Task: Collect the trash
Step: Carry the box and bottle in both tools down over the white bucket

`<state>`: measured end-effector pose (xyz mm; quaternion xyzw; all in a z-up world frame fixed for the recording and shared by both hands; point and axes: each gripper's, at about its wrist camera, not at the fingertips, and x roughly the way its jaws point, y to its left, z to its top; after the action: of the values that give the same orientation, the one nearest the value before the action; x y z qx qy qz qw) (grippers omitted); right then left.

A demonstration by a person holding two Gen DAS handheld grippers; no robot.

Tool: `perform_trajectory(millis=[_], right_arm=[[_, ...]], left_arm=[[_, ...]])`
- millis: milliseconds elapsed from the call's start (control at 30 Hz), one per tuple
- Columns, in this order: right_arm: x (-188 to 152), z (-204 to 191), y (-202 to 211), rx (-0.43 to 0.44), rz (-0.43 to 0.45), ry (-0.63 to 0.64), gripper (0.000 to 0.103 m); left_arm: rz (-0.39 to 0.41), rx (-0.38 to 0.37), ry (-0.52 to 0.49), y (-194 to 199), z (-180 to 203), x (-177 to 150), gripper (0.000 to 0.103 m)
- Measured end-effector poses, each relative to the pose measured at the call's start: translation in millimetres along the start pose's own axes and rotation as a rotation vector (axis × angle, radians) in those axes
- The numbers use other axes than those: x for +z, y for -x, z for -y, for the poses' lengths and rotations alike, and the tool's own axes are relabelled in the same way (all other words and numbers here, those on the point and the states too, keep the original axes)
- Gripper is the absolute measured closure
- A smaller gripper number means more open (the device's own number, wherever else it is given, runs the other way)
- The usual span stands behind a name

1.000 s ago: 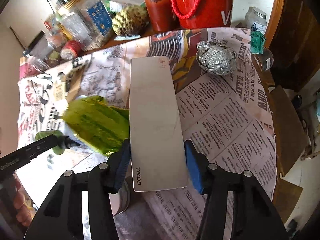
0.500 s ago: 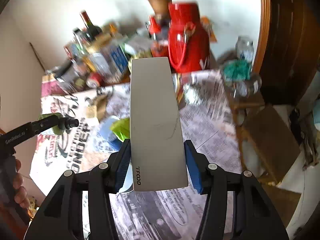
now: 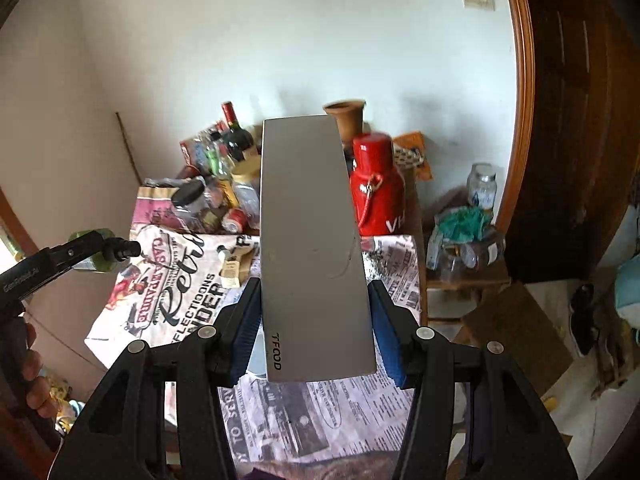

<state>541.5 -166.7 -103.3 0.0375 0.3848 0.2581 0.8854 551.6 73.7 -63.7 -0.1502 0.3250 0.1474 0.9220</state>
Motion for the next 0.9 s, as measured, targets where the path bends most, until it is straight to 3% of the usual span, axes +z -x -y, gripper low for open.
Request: perform_trajectory(millis=[233, 567, 900], right_arm=[[-11.6, -19.8, 45.5, 0.007, 0.078, 0.011, 0.054], [-56.6, -75.9, 103.9, -0.024, 0.15, -0.018, 0.054], [-140.7, -151.6, 153.8, -0.083, 0.141, -0.086, 0.054]], left_arm=[[0.096, 0.001, -0.044, 63.2, 5.5, -14.4, 0.046], [0.157, -0.107, -0.102, 152.1, -30.3, -44.1, 0.046], [0.101, -0.174, -0.149, 221.3, -105.1, -104.7, 0.046]])
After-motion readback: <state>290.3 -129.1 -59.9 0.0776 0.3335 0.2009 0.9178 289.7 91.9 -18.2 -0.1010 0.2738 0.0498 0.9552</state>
